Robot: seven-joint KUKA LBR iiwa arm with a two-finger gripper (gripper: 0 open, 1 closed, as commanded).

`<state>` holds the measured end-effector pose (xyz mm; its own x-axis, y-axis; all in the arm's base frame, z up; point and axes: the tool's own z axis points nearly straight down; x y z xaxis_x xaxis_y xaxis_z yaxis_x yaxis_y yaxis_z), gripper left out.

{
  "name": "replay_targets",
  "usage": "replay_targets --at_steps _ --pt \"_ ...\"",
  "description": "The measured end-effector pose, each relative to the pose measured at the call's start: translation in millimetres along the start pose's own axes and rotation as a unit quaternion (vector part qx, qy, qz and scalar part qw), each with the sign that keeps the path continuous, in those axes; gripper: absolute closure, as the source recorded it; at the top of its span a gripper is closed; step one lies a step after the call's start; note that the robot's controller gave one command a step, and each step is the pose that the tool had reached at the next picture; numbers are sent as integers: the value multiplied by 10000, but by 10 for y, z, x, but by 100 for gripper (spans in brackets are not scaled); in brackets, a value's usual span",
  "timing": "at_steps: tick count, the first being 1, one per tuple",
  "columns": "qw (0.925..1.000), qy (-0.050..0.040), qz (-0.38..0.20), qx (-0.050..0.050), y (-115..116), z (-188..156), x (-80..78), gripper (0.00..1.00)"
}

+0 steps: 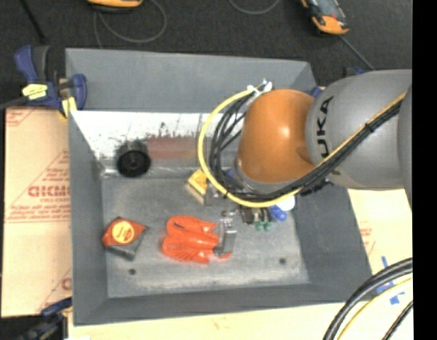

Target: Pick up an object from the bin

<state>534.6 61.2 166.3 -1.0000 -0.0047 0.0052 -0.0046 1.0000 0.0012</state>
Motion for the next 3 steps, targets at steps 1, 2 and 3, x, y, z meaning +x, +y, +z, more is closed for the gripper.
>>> replay_targets --at_steps 1,2,3 --pt "10000 -41 9 -3 -2 -46 -17 0" --pt "10000 -60 79 -6 -84 611 203 0" --pt "10000 0 -66 13 -131 550 258 0"
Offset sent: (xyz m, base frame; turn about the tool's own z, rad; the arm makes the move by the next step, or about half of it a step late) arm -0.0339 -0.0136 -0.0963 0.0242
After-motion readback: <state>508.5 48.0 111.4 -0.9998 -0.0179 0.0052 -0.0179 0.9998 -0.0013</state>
